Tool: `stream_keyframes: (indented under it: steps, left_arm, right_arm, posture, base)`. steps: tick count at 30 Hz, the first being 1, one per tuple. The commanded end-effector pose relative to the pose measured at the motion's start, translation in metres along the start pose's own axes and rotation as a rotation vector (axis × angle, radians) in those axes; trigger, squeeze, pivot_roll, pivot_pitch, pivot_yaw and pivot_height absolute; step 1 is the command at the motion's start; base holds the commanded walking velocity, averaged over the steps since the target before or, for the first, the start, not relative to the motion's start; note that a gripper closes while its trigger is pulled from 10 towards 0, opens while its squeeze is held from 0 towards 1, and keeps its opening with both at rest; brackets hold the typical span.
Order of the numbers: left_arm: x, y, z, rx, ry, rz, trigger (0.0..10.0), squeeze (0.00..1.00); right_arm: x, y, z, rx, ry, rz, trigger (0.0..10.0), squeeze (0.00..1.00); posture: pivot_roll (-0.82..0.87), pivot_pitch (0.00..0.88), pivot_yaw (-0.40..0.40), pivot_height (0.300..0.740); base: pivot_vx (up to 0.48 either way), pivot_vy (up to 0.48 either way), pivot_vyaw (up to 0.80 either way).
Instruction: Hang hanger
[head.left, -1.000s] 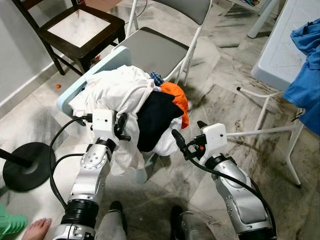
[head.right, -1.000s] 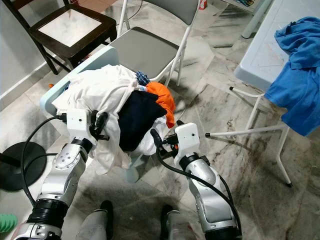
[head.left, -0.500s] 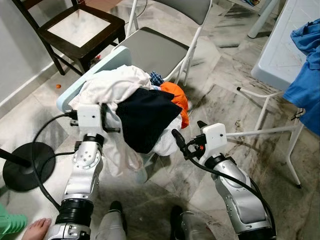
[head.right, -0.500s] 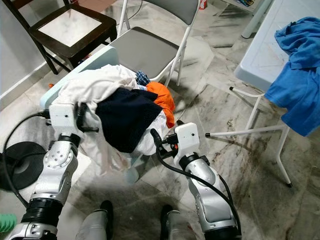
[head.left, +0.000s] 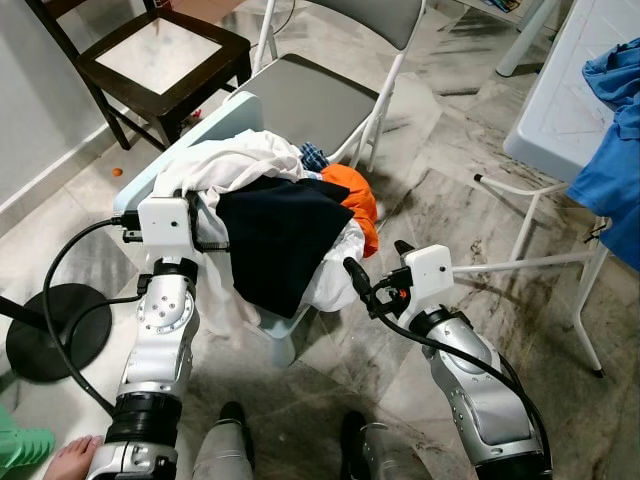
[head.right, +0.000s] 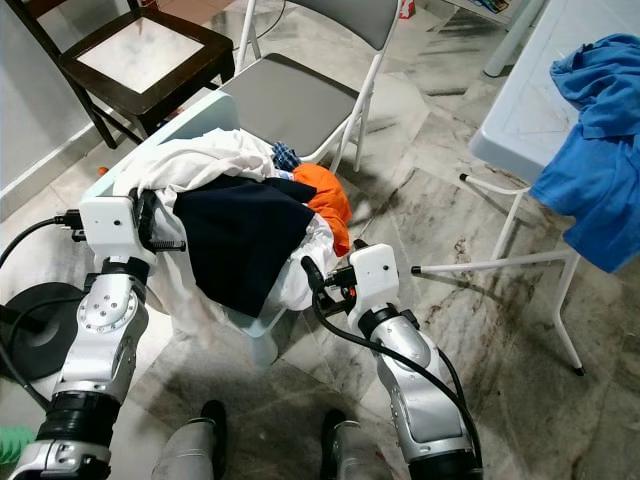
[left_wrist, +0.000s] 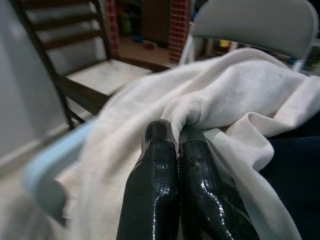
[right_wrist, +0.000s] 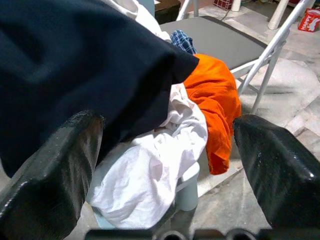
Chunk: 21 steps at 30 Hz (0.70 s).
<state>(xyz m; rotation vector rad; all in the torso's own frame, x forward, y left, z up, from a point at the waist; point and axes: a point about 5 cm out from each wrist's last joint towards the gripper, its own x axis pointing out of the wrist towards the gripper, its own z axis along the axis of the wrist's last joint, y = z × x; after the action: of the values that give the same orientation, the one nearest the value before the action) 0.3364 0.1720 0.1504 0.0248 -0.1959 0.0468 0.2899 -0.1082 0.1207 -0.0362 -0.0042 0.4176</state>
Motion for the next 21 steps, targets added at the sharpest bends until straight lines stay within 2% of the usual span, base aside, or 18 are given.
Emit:
stream_keyframes:
  steps: [1, 4, 5, 8, 11, 12, 15, 18, 21]
  left_arm:
    - [-0.002, -0.009, -0.008, -0.026, 0.041, -0.045, 0.0, 0.00]
    - [0.001, -0.017, -0.012, -0.047, 0.054, -0.050, 0.0, 0.00]
    - [0.007, -0.023, -0.015, -0.084, 0.073, -0.048, 0.0, 0.00]
    - [0.015, -0.029, -0.014, -0.117, 0.082, -0.049, 0.0, 0.00]
    - [0.030, -0.040, 0.001, -0.159, 0.038, -0.072, 0.0, 0.00]
    - [0.035, -0.051, 0.014, -0.172, -0.014, -0.114, 0.0, 0.00]
    - [0.037, -0.058, 0.023, -0.179, -0.048, -0.144, 0.0, 0.00]
    - [0.035, -0.085, 0.040, -0.219, -0.126, -0.268, 0.0, 0.00]
    - [0.027, -0.099, 0.034, -0.224, -0.108, -0.360, 0.0, 0.00]
  right_arm:
    - [-0.003, -0.001, -0.005, -0.003, 0.020, -0.002, 10.0, 0.00]
    - [-0.003, -0.001, -0.005, -0.004, 0.020, -0.003, 10.0, 0.00]
    - [-0.003, -0.002, -0.005, -0.007, 0.021, -0.007, 10.0, 0.00]
    - [-0.003, -0.002, -0.005, -0.009, 0.021, -0.012, 10.0, 0.00]
    - [-0.004, -0.003, -0.005, -0.013, 0.020, -0.022, 10.0, 0.00]
    - [-0.005, -0.004, -0.005, -0.015, 0.019, -0.034, 10.0, 0.00]
    - [-0.006, -0.005, -0.005, -0.017, 0.018, -0.044, 10.0, 0.00]
    - [-0.008, -0.008, -0.005, -0.020, 0.019, -0.064, 10.0, 0.00]
    - [-0.007, -0.008, -0.005, -0.020, 0.018, -0.067, 10.0, 0.00]
  posture:
    - [0.08, 0.294, -0.079, 0.740]
    - [0.08, 0.296, -0.080, 0.740]
    - [0.08, 0.296, -0.080, 0.740]
    - [0.07, 0.298, -0.080, 0.740]
    - [0.07, 0.297, -0.078, 0.740]
    - [0.05, 0.298, -0.074, 0.740]
    - [0.05, 0.298, -0.074, 0.740]
    - [0.05, 0.297, -0.066, 0.740]
    - [0.05, 0.296, -0.063, 0.740]
  base:
    - [0.000, 0.000, 0.00]
    - [0.000, 0.000, 0.00]
    - [0.000, 0.000, 0.00]
    - [0.000, 0.000, 0.00]
    - [0.000, 0.000, 0.00]
    - [0.000, 0.000, 0.00]
    - [0.000, 0.000, 0.00]
    - [0.000, 0.000, 0.00]
    - [0.000, 0.000, 0.00]
